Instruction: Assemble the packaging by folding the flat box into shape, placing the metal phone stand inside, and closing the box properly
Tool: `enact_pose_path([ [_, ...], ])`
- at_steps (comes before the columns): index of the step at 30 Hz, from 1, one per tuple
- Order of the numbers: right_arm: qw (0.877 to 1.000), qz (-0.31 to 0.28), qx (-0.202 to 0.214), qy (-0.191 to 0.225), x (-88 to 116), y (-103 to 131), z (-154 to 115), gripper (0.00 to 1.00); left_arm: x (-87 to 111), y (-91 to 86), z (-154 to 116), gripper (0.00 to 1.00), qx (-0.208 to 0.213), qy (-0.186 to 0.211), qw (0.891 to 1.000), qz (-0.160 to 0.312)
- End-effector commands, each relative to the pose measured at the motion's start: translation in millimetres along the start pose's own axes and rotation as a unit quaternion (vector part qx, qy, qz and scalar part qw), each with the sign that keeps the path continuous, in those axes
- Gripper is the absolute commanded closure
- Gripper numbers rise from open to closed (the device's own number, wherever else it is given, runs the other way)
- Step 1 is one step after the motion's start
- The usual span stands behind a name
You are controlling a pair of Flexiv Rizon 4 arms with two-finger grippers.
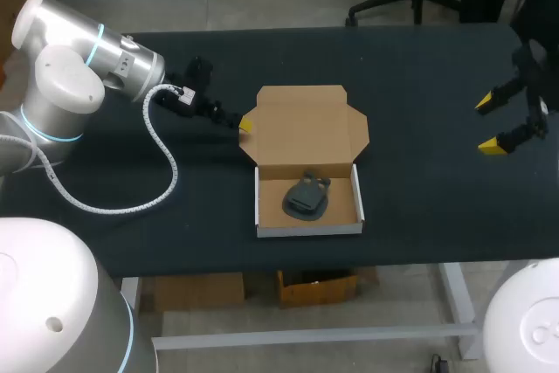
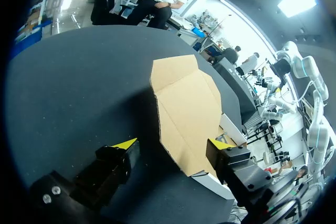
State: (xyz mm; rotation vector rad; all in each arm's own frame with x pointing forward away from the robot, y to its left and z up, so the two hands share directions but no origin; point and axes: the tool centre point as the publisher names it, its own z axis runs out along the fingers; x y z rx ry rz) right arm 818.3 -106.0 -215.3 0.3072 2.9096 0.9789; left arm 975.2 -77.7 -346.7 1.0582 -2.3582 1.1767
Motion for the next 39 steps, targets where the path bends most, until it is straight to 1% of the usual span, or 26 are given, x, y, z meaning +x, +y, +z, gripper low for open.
enact_pose_path([
  [1, 1.000, -0.001, 0.007, 0.001, -4.0, 4.5, -1.5, 0.00, -4.9, -3.9, 7.8, 0.40, -0.002, 0.021, 1.000, -0.001],
  [3, 1.000, -0.003, 0.009, -0.001, -5.3, 5.6, -2.3, 0.00, -3.7, -4.4, 9.4, 0.41, 0.000, 0.028, 1.000, -0.001],
  [4, 1.000, -0.003, 0.009, -0.002, -5.9, 6.1, -2.5, 0.00, -2.8, -4.8, 10.6, 0.49, 0.001, 0.033, 0.999, 0.000],
  [5, 1.000, -0.004, 0.010, -0.003, -6.9, 6.4, -2.5, 0.00, -1.9, -5.1, 11.5, 0.52, 0.002, 0.038, 0.999, 0.000],
  [13, 1.000, -0.006, 0.018, -0.004, -11.7, 8.5, -1.2, 0.00, 5.7, -5.5, 19.3, 0.58, 0.004, 0.061, 0.998, 0.002],
  [14, 1.000, -0.006, 0.021, -0.005, -12.3, 8.8, -1.3, 0.00, 6.5, -5.5, 20.1, 0.58, 0.005, 0.069, 0.998, 0.003],
  [16, 1.000, -0.007, 0.023, -0.006, -13.6, 9.8, -1.5, 0.00, 8.4, -5.2, 21.6, 0.58, 0.003, 0.070, 0.998, 0.004],
  [21, 0.999, -0.009, 0.030, -0.009, -17.4, 12.6, -1.3, 0.00, 12.3, -4.6, 25.0, 0.65, -0.001, 0.084, 0.996, 0.009],
  [25, 0.999, -0.011, 0.031, -0.010, -19.3, 14.4, -0.9, 0.00, 15.8, -3.1, 26.7, 0.67, -0.002, 0.089, 0.996, 0.014],
  [31, 0.999, -0.014, 0.034, -0.010, -20.7, 16.8, 0.3, 0.00, 18.3, -1.9, 28.1, 0.76, 0.000, 0.107, 0.994, 0.016],
  [39, 0.999, -0.016, 0.037, -0.012, -21.8, 20.2, 0.5, 0.00, 23.4, -2.4, 29.3, 0.79, 0.006, 0.124, 0.992, 0.022],
])
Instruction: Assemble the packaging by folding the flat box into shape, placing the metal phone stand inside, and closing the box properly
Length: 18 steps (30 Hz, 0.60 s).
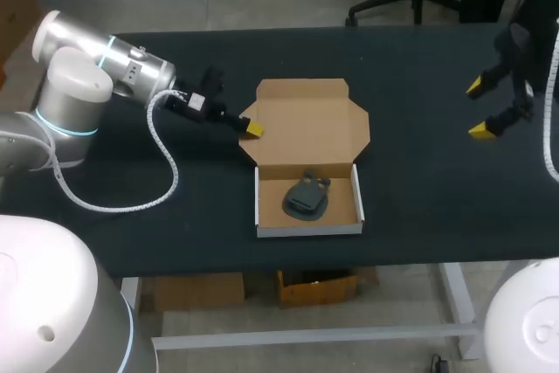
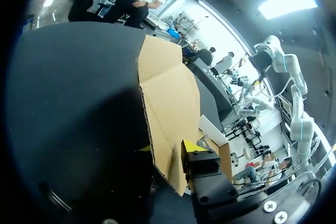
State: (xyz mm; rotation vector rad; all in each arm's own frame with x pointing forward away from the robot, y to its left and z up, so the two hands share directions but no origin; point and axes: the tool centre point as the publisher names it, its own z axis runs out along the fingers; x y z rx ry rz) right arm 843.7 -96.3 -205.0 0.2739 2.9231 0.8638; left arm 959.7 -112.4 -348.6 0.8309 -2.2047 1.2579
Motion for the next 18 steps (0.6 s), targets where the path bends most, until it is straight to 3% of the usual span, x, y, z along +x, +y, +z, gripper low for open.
enact_pose_path([
  [1, 1.000, -0.001, 0.002, -0.001, 0.8, 2.5, -0.1, 0.00, -2.7, -1.0, 1.5, 0.78, -0.001, 0.011, 1.000, 0.001],
  [18, 1.000, -0.003, 0.008, -0.002, -0.4, 6.3, 1.5, 0.00, 1.7, -2.3, 8.8, 0.87, 0.003, 0.025, 1.000, 0.009],
])
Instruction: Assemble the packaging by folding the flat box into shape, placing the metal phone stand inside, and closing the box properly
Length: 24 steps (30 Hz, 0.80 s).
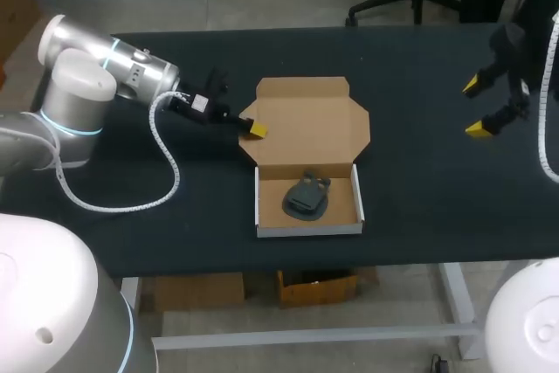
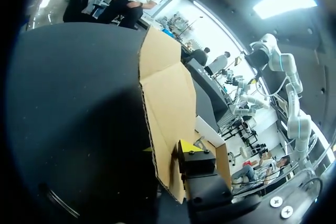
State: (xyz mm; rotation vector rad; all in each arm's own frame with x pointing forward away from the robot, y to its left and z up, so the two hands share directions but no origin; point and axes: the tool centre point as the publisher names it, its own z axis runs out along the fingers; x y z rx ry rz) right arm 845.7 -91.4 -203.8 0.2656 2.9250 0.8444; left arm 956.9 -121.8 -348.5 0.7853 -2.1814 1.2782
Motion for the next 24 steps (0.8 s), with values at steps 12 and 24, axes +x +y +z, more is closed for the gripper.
enact_pose_path([
  [12, 1.000, 0.002, 0.001, 0.002, 0.1, 1.5, 2.1, 0.00, -1.4, -0.6, 3.0, 0.92, 0.005, 0.016, 1.000, 0.006],
  [24, 1.000, 0.000, 0.001, 0.002, 0.9, 2.8, 1.6, 0.00, 0.4, 0.2, 1.5, 1.00, 0.005, 0.017, 0.999, 0.029],
])
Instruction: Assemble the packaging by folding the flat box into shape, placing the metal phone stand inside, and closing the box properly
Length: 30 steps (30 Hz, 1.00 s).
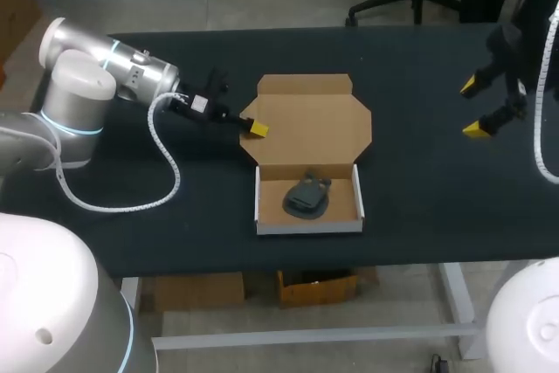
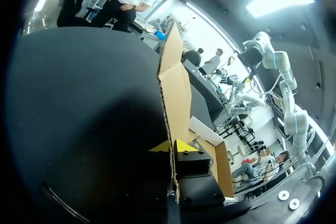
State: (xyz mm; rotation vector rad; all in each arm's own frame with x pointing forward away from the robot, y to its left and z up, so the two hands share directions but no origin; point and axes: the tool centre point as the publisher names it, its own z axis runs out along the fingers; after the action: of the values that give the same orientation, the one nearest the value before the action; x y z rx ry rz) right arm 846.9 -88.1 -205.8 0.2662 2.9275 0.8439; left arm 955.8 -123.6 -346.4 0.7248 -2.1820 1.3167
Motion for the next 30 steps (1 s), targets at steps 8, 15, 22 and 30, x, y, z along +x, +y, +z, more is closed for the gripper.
enact_pose_path([
  [8, 1.000, -0.001, 0.001, 0.000, 1.8, 2.7, -2.5, 0.00, 3.7, 0.3, -0.4, 1.00, 0.002, 0.006, 0.999, 0.040],
  [15, 1.000, -0.002, 0.001, -0.001, 2.4, 3.4, -3.6, 0.00, 11.0, -1.9, 0.1, 1.00, 0.007, 0.005, 0.997, 0.078],
  [22, 1.000, -0.002, 0.001, -0.002, 3.1, 3.5, -4.3, 0.00, 15.6, -1.8, -0.5, 1.00, 0.018, 0.006, 0.995, 0.103],
  [30, 1.000, -0.002, 0.002, -0.003, 3.6, 3.3, -5.4, 0.00, 24.2, 1.3, -1.2, 1.00, 0.030, -0.002, 0.989, 0.144],
])
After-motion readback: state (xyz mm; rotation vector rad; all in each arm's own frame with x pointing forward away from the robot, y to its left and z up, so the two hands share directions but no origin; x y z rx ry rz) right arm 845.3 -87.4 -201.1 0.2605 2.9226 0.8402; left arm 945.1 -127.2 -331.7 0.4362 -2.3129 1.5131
